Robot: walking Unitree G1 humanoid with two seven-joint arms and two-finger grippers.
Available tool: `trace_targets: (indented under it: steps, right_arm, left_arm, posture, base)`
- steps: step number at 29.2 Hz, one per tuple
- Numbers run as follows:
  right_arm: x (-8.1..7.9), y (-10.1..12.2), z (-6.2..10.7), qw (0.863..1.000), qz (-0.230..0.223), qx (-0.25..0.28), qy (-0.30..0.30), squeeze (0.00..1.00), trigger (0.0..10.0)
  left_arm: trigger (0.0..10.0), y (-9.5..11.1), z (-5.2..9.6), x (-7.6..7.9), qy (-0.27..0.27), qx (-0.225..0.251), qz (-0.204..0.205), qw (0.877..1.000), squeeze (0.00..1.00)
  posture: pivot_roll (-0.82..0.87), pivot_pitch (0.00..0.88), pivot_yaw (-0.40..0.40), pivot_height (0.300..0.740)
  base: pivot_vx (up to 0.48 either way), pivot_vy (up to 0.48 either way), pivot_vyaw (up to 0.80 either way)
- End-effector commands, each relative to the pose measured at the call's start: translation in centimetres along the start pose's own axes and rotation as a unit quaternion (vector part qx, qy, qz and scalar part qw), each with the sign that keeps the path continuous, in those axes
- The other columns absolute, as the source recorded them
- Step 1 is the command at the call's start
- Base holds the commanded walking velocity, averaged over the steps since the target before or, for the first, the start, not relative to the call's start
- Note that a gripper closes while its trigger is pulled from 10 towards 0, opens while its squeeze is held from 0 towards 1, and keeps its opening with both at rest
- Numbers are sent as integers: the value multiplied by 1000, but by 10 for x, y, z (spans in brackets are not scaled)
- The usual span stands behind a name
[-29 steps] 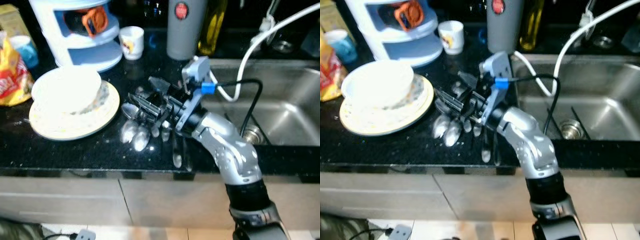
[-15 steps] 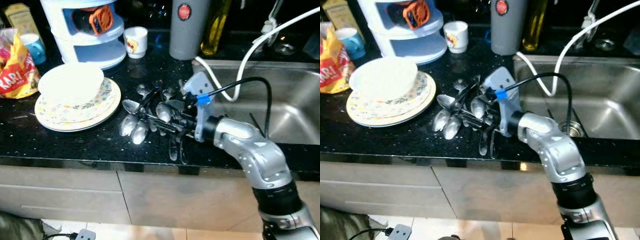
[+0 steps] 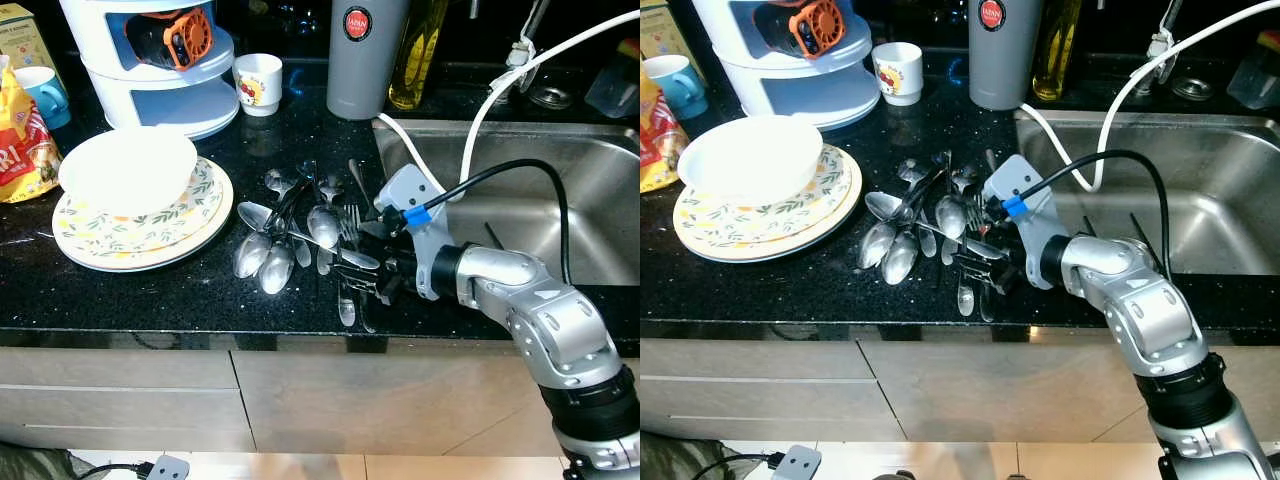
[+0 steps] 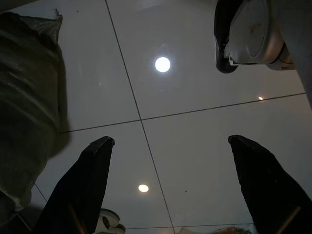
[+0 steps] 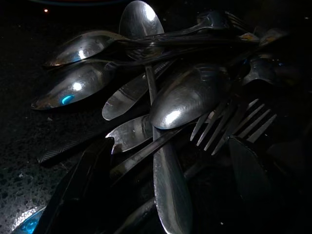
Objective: Kitchen organization
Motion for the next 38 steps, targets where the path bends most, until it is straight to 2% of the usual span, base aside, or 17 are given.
trace_targets:
  steps: [1, 8, 9, 11, 12, 13, 15, 16, 31, 36, 38]
  right_arm:
    - [-3, -7, 1, 1000, -3, -21, 5, 0, 10000]
    - [0, -13, 3, 999, -18, -44, -9, 0, 10000]
    - [0, -15, 2, 998, -27, -50, -12, 0, 9647]
    - [0, -16, 2, 998, -31, -51, -12, 0, 9647]
    - [0, -17, 1, 998, -33, -53, -13, 0, 6627]
    - [-1, -17, 1, 998, -37, -54, -13, 0, 4157]
    - [-1, -17, 0, 998, -40, -54, -13, 0, 4157]
    - [0, -18, -1, 997, -48, -55, -15, 0, 0]
    - [1, -13, -13, 994, -98, -33, -29, 0, 0]
    - [3, -1, -16, 991, -125, 6, -35, 0, 0]
    - [5, 10, -18, 987, -151, 42, -37, 0, 0]
  left_arm:
    - [10000, -8, 0, 6, -7, -11, -2, 1000, 0]
    - [10000, -13, 0, 9, -9, -17, -3, 1000, 0]
    - [10000, -14, 0, 11, -10, -18, -3, 1000, 0]
    - [10000, -15, 0, 11, -10, -18, -3, 1000, 0]
    - [10000, -15, 0, 12, -11, -19, -3, 1000, 0]
    - [10000, -15, 0, 12, -12, -19, -4, 1000, 0]
    - [10000, -15, 0, 13, -12, -19, -4, 1000, 0]
    - [10000, -15, 0, 14, -13, -18, -5, 1000, 0]
    - [10000, -16, 0, 12, -12, -18, -1, 1000, 0]
    - [10000, -17, 0, 13, -13, -18, 1, 1000, 0]
    - [10000, -16, 0, 13, -13, -17, 1, 1000, 0]
  posture:
    - [29, 109, -16, 740]
    - [21, 113, -24, 740]
    - [19, 113, -25, 740]
    - [19, 113, -25, 740]
    - [18, 111, -26, 740]
    - [16, 109, -28, 740]
    - [16, 109, -28, 740]
    - [15, 106, -31, 740]
    - [18, 100, -42, 740]
    - [22, 106, -40, 740]
    - [24, 107, -39, 740]
  base:
    - [0, 0, 0]
    - [0, 0, 0]
    - [0, 0, 0]
    - [0, 0, 0]
    - [0, 0, 0]
    - [0, 0, 0]
    - [0, 0, 0]
    - [0, 0, 0]
    - [0, 0, 0]
    - [0, 0, 0]
    - [0, 0, 0]
Point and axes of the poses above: a point about 5 cm out from each wrist's last joint towards the gripper, its own z axis pointing back from the gripper into the wrist, its own y axis along the axis of the wrist's last joint, x = y × z, the point moved 4 cm from there along -z, pointing out of the wrist towards the gripper, and after that the axes turned 3 degrees about -z, right-handed, at the moved point
